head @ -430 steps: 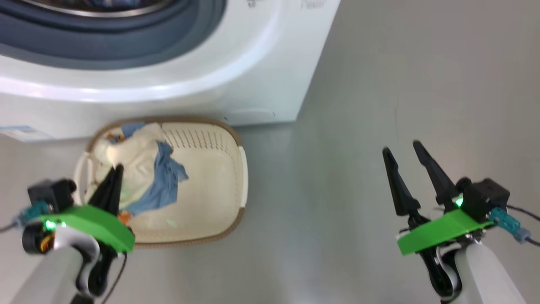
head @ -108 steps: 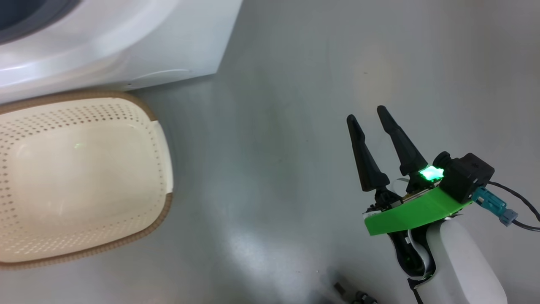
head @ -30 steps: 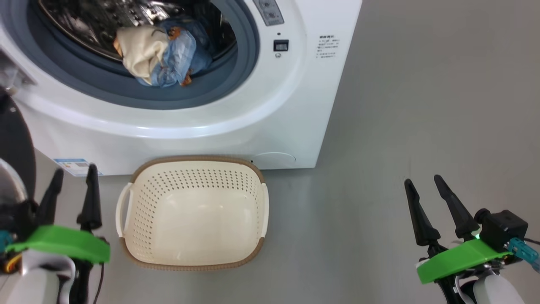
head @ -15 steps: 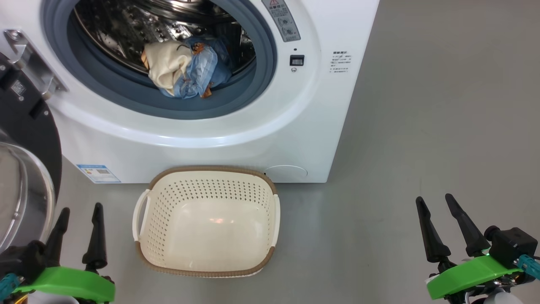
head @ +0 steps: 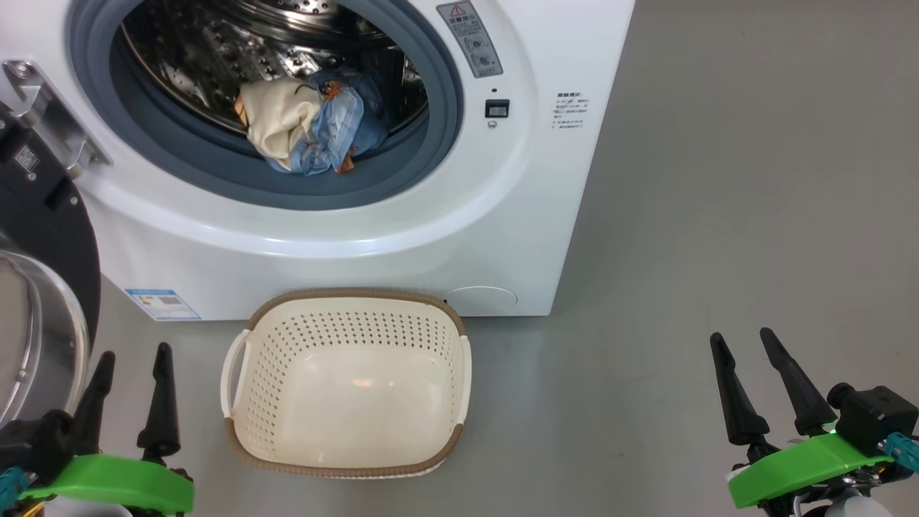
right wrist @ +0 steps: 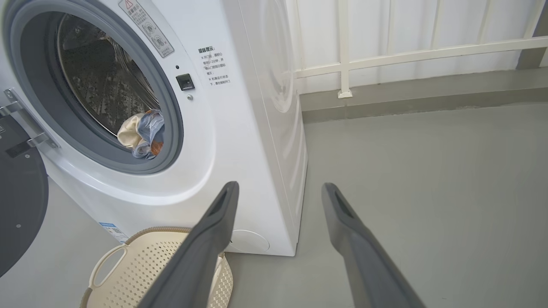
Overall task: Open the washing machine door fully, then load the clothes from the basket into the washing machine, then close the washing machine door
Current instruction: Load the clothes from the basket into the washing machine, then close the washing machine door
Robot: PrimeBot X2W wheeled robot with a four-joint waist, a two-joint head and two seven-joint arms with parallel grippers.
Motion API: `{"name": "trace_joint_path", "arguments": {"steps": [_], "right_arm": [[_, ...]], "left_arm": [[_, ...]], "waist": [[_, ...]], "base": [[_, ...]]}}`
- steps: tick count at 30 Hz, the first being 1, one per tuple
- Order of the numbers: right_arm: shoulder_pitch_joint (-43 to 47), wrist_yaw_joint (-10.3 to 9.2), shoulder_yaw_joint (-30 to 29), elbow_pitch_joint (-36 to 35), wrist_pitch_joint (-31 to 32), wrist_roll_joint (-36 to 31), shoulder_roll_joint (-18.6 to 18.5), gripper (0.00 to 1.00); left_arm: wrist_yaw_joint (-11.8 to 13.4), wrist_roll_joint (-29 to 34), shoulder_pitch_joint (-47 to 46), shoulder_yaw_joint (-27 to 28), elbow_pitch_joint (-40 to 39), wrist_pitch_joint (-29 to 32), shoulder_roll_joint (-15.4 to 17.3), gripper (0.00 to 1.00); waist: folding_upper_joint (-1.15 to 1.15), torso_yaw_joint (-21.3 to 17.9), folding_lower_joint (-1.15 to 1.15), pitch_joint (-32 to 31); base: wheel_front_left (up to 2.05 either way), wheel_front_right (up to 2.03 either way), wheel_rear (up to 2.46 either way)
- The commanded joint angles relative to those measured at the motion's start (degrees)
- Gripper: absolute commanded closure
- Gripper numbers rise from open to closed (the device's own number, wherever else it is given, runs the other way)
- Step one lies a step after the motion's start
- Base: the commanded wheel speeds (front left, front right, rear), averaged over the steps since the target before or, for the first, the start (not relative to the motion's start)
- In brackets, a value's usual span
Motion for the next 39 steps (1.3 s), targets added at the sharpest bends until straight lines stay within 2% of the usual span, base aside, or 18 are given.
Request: {"name": "trace_joint_path", "arguments": {"steps": [1, 11, 26, 39], "right_arm": [[0.69, 0.09, 0.92, -1.43, -0.69, 0.25, -0.78, 0.00], [1.39, 0.09, 1.01, -1.32, -0.69, 0.39, -0.94, 0.00], [1.88, 0.09, 1.29, -1.55, -0.69, 0.55, -1.10, 0.00], [1.99, 0.09, 1.31, -1.72, -0.69, 0.65, -1.37, 0.00]], "left_arm": [[0.10, 0.47, -0.59, 2.15, -1.57, -0.36, 1.57, 0.00], [0.10, 0.40, 0.45, 1.88, -1.40, -0.36, 1.46, 0.00], [0.10, 0.20, 1.70, 1.79, -2.72, -0.36, 1.54, 0.00], [0.10, -0.21, 2.10, 1.42, -3.34, -0.36, 0.97, 0.00]], "waist": [[0.00, -0.06, 0.00, -0.12], [0.00, 0.00, 0.00, -1.13], [0.00, -0.09, 0.00, -1.74], [0.00, 1.07, 0.00, -2.10]], "base": [[0.00, 0.00, 0.00], [-0.20, 0.20, 0.00], [-1.19, 1.19, 0.00], [-0.10, 0.10, 0.00]]}}
